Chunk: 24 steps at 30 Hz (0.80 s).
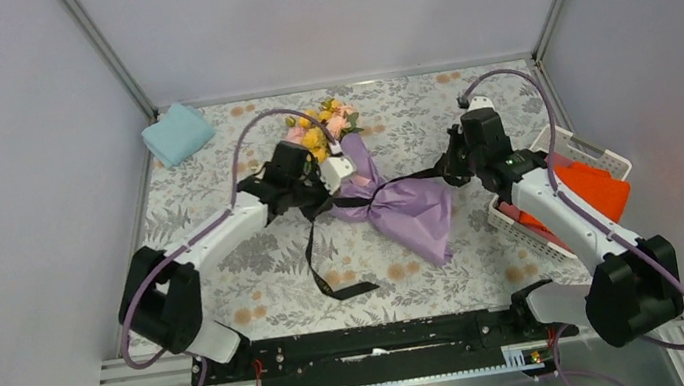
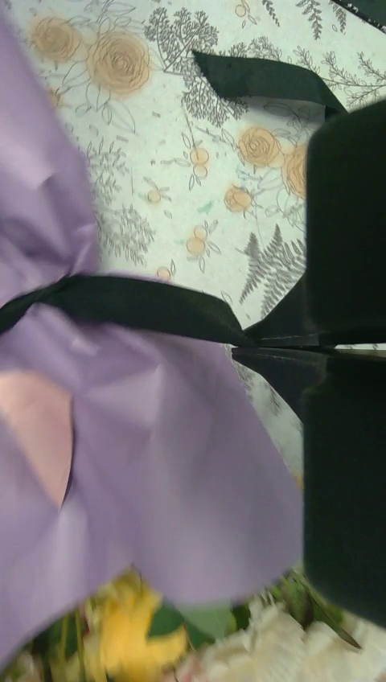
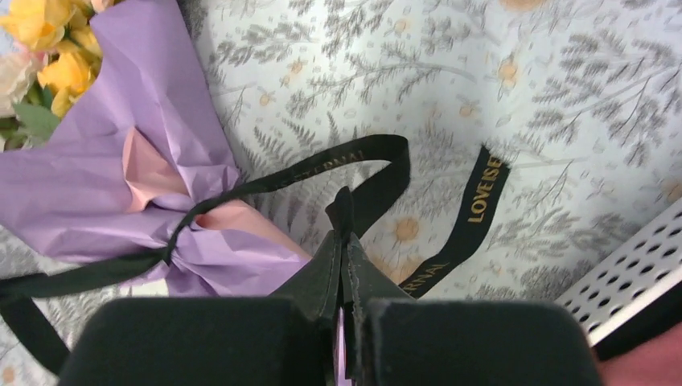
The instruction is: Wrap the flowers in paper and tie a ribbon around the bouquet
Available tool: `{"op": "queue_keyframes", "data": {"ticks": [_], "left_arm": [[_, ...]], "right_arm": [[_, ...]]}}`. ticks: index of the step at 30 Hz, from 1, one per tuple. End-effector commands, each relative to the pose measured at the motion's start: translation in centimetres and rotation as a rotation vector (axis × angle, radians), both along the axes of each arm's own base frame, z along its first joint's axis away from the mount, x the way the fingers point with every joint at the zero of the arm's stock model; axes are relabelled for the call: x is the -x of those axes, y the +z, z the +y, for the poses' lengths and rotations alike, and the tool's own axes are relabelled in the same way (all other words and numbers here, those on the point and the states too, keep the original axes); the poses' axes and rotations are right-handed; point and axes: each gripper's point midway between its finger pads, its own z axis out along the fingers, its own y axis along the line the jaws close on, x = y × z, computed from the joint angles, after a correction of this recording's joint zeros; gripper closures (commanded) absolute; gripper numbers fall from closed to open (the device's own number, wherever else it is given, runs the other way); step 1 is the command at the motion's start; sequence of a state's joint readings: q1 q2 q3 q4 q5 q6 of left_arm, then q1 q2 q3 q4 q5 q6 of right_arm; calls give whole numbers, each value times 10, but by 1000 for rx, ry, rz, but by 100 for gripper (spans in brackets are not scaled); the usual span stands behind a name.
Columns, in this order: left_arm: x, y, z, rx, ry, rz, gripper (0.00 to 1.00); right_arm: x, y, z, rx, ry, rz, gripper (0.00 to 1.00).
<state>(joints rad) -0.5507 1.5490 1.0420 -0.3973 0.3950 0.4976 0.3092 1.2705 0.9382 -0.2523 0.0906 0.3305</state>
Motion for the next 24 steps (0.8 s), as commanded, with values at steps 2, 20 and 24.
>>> {"op": "queue_keyframes", "data": {"ticks": [2,20,24], "left_arm": [[-16,22,43,63,129,-6,100],[31,62,55,170,46,99,100],[36,71,49,206,8,106,100]], "right_arm": [[60,-53,23,-106,63,212,100],[100,-11,56,-59,234,265,51],[68,59,60,-20,336,-103,36]]}}
